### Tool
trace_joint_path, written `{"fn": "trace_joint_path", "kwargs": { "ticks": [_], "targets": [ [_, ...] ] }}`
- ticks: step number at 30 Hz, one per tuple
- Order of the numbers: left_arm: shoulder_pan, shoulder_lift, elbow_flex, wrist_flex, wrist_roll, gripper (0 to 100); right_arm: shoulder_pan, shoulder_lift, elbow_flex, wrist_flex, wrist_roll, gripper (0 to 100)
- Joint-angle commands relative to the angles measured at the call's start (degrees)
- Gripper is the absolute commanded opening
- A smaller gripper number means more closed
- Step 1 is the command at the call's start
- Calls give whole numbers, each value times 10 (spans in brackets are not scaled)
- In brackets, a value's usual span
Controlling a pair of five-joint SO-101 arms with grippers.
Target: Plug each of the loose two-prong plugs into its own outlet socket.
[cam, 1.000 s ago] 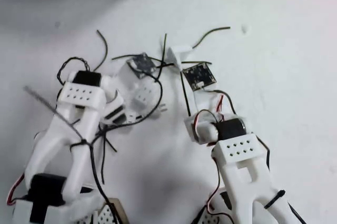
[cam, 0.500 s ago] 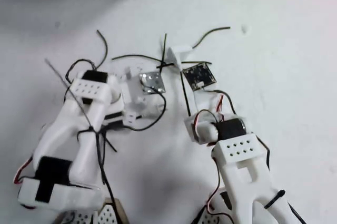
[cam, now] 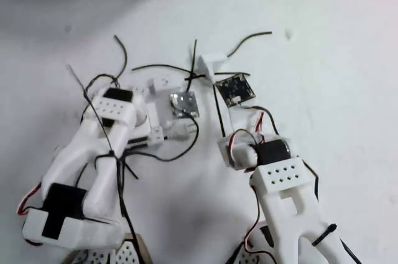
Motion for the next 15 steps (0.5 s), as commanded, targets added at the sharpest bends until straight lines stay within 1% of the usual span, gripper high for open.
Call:
{"fn": "trace_joint_path", "kwargs": {
  "ticks": [1,3,5,7,12,15],
  "targets": [
    [34,4,24,-1,81,90,-4,-9,-2,-8,2,199],
    [46,3,25,4,117,90,-4,-9,-2,-8,2,199],
    [59,3,22,26,144,87,-4,-9,-2,-8,2,198],
    [82,2,22,49,169,63,-4,-9,-2,-7,2,198],
    [135,-18,22,106,305,50,-4,-9,-2,-7,2,198],
    [154,-38,25,127,363,51,-4,-9,-2,-7,2,198]
  ]
}}
